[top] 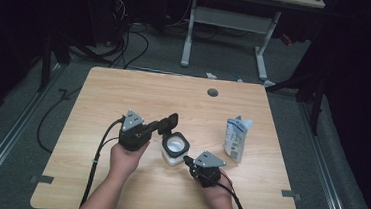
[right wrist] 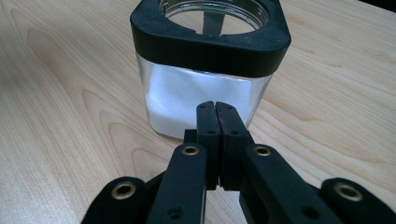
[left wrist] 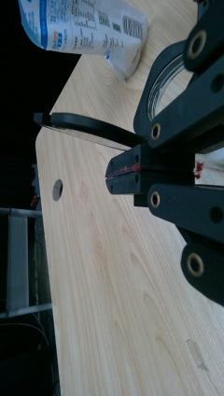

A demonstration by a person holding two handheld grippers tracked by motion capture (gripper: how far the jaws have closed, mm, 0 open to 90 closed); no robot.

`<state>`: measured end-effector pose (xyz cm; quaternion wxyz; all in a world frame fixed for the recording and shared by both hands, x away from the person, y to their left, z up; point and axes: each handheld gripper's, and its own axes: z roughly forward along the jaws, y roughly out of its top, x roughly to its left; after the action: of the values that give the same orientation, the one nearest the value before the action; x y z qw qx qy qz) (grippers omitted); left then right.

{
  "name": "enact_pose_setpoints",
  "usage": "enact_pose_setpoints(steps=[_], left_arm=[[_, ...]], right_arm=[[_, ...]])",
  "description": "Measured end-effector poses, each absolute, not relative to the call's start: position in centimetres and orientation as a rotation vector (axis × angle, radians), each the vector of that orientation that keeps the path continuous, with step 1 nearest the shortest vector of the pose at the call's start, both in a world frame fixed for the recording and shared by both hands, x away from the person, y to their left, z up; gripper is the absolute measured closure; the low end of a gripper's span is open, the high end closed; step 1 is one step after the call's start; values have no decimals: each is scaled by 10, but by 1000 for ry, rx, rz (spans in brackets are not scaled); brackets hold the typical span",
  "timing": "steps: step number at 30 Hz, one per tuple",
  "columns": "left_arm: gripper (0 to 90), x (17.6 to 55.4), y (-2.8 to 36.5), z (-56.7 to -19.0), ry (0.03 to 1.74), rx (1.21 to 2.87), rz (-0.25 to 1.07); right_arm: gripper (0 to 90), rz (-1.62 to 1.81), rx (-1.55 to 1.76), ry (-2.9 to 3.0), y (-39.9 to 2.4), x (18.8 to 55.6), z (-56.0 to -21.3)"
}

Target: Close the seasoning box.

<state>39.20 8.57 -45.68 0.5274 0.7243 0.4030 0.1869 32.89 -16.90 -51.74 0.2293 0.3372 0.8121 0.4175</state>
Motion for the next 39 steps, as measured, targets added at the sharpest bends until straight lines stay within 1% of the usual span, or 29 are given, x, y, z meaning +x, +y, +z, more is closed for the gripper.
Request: enact_pose_setpoints(steps=[9,16,22,28,31,39], left_arm=[[899,377,77,-460,910,1745,441],[898,368,75,-465,901,1745,434],[898,359,81,-477,927,1767,453],[898,353,83,-504,988,1828,413],[899,352,79,-512,987,1857,401],[899,354,68,-516,1002,1852,390]], right_arm=[[887,1148,921,2234,-169,329,-518],[884,1149,929,2228,-169,329,-517],[887,1152,925,2232,-170,329,-517],[898,1143,938,2237,-175,326,-517],[898,1145,945,2228,-179,325,-517],[898,1141,969,2215,-188,325,-517]])
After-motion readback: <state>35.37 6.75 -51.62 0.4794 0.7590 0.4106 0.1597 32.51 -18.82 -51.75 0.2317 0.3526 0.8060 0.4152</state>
